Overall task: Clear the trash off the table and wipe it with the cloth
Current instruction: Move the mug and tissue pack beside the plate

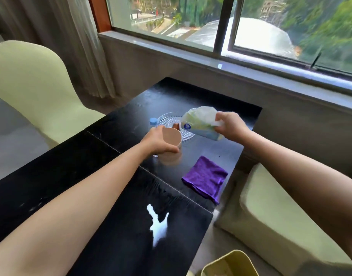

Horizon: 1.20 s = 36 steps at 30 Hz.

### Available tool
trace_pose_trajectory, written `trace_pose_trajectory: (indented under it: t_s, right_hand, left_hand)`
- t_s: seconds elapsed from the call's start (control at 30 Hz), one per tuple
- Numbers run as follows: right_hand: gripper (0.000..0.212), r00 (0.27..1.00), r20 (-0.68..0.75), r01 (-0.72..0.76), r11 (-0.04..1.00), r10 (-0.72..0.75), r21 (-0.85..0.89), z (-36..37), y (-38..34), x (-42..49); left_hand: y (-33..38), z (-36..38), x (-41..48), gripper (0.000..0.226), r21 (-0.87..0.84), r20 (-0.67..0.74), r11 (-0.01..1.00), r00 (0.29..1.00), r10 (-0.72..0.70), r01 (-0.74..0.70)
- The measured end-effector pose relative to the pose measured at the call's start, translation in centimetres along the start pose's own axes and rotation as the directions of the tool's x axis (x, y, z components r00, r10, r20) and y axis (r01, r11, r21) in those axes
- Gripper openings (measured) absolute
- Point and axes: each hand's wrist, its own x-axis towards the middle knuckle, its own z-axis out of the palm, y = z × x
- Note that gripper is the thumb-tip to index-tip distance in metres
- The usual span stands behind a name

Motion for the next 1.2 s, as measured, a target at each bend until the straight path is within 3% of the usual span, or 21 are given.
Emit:
trace_pose_trajectory:
  t_s: [0.13,0.27,0.57,0.77,1.03,1.1,1.2]
  right_hand:
    - [0.02,0.996,-0.004,-0.089,0.996,0.089,0.007,-0.8,5.0,3.4]
    - [0.022,0.987,0.001,-0.162,0.987,0.162,-0.009,0.6,10.5,6.4]
    - [0.025,0.916,-0.042,-0.399,0.917,0.398,-0.016,9.9,20.8,10.0]
    - [0.023,0.908,-0.054,-0.419,0.905,0.417,-0.066,15.7,23.5,9.9]
    - [0.027,0.912,-0.026,-0.409,0.912,0.409,-0.038,17.6,24.8,10.0]
    - [0.038,0.905,0.045,-0.419,0.905,0.422,-0.067,16.9,24.5,9.7]
    - [0.059,0.915,0.077,-0.382,0.911,0.397,-0.155,15.8,23.5,8.4]
  left_hand:
    - [3.2,3.0,4.7,0.104,0.001,0.002,1.0,1.0,0.005,-0.005]
    - [5.5,6.5,10.0,0.101,0.008,0.035,1.0,0.999,-0.018,0.018]
    - [6.1,15.5,19.8,0.092,0.083,0.086,0.996,0.996,-0.029,0.022]
    - [5.1,19.4,23.5,0.093,0.137,0.069,0.99,0.996,-0.052,0.042]
    - [4.3,20.4,24.4,0.108,0.023,0.028,0.999,0.999,-0.043,0.043]
    - [3.2,20.5,22.9,0.1,-0.045,-0.009,0.998,0.999,-0.032,0.032]
    - [0.3,21.1,20.0,0.068,-0.107,-0.049,0.99,0.994,-0.096,0.091]
